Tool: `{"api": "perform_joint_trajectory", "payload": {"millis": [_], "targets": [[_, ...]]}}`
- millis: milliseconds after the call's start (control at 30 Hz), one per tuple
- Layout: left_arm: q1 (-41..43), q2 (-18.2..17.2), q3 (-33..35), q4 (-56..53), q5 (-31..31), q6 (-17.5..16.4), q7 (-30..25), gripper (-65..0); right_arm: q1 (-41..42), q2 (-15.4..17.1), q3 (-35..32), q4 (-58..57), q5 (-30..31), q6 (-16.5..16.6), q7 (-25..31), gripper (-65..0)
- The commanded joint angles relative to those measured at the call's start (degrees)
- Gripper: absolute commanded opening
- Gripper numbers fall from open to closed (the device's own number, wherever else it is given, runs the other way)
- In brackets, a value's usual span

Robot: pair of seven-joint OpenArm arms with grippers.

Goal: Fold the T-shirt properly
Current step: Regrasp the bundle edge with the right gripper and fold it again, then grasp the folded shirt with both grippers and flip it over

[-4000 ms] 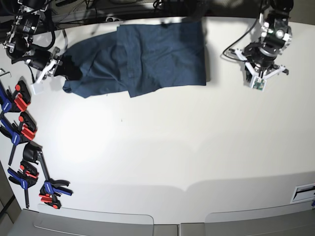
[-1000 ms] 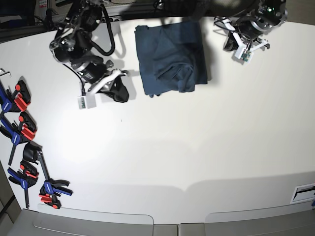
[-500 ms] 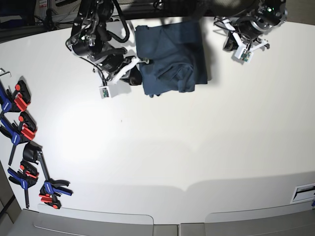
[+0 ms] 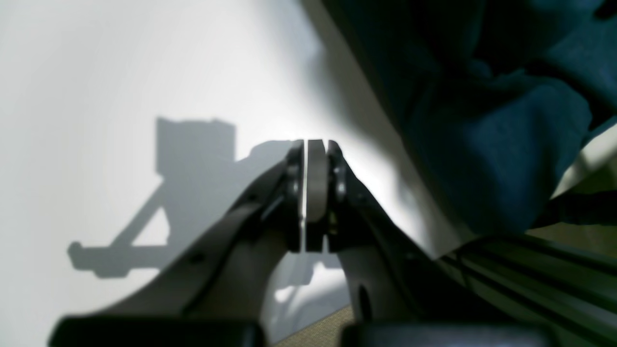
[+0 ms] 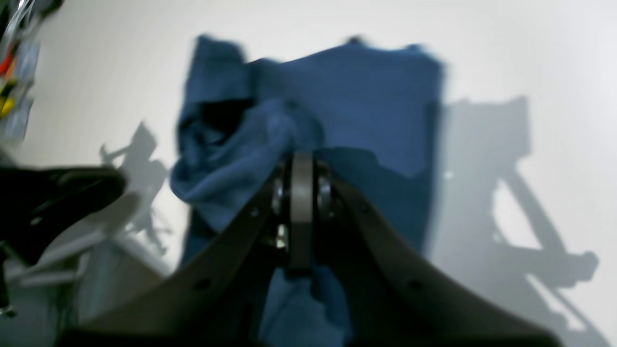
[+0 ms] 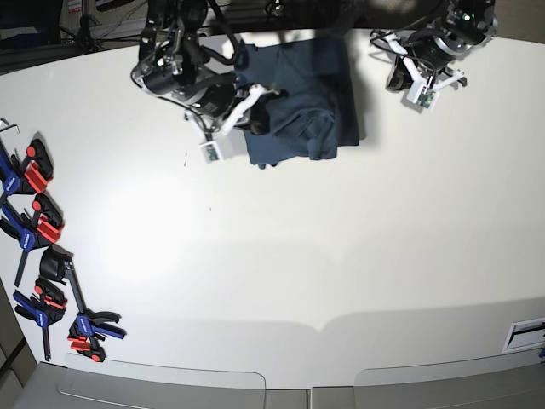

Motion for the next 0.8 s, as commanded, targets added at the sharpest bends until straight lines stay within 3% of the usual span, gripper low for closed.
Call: {"api": "perform_joint_trajectory", "payload": {"millis": [0,333,567,767], "targets": [[0.2,-0.3,-0.2,1.1,-0.1,-0.3,-1.1,-65.0,0.3,0.0,-1.0,1.0,0.2,0.0,0.9,-65.0],[0.0,-0.3,-0.3,1.1,3.5,-0.2,-1.4,-65.0,-1.7,0.0,-9.9,1.0,0.5,0.2,-0.9,-65.0],[-0.5,-0.4,-0.3,1.1,3.6,-0.2,-1.4,-65.0,-2.5,0.2,-18.1,1.0,8.1,5.9,-3.4,-65.0],[-0.8,-0.4,-0.3,1.1,3.6,-0.2,-1.4,-65.0,-2.4,0.2,-21.7,1.0,9.7,7.8,-3.4,-65.0]]}}
